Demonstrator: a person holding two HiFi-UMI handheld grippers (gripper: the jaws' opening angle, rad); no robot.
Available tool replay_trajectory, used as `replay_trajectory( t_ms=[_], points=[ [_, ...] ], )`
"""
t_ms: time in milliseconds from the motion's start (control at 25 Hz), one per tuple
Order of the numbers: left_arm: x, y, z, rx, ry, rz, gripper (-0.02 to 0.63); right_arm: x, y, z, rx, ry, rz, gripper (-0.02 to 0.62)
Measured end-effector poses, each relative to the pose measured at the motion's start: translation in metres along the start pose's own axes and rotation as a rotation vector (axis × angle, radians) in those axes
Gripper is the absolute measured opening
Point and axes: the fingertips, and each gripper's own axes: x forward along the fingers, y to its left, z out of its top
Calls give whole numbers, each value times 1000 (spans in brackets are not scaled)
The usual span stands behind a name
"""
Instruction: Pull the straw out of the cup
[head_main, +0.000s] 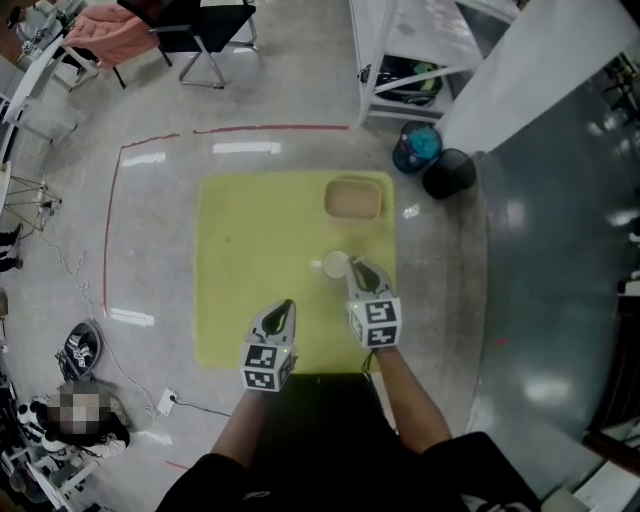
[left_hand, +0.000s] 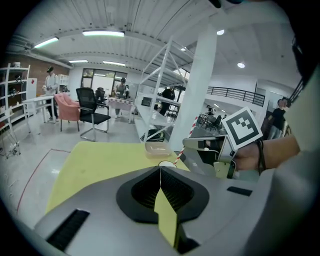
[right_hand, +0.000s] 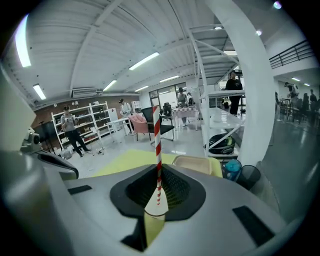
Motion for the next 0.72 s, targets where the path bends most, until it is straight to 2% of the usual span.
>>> replay_trajectory(
  t_ms=[400, 720],
  points=[
    [9, -13, 32, 10, -47, -28, 44, -38, 2, 24, 27, -88, 9, 40],
    [-10, -31, 75, 56, -153, -49, 44, -68, 24, 47, -15, -119, 28, 40]
  ],
)
